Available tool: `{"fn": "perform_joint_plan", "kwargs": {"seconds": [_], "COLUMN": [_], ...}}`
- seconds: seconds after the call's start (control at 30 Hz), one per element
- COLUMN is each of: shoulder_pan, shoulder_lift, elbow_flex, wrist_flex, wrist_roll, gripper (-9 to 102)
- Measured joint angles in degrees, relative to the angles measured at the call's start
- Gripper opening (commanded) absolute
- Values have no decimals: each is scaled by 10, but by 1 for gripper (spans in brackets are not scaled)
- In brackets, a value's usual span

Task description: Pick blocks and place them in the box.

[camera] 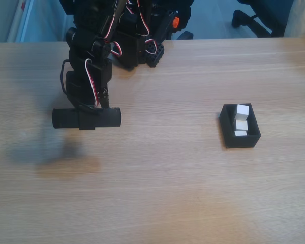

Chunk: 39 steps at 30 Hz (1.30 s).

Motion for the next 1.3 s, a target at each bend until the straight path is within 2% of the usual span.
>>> {"fn": "perform_joint_plan", "kwargs": {"seconds": [0.2, 0.43, 0.63, 0.87, 1.1, 1.3], "shoulder_pan": [-1, -9, -69, -230, -436, -577], "shoulder_lift": [-8, 7, 94, 199, 246, 229], "elbow_flex": [-6, -5, 25, 28, 23, -45], "wrist_flex": [-1, 7, 54, 127, 127, 124], "wrist_roll": [6, 11, 45, 196, 366, 477], "gripper": [0, 0, 0, 0, 0, 0]}}
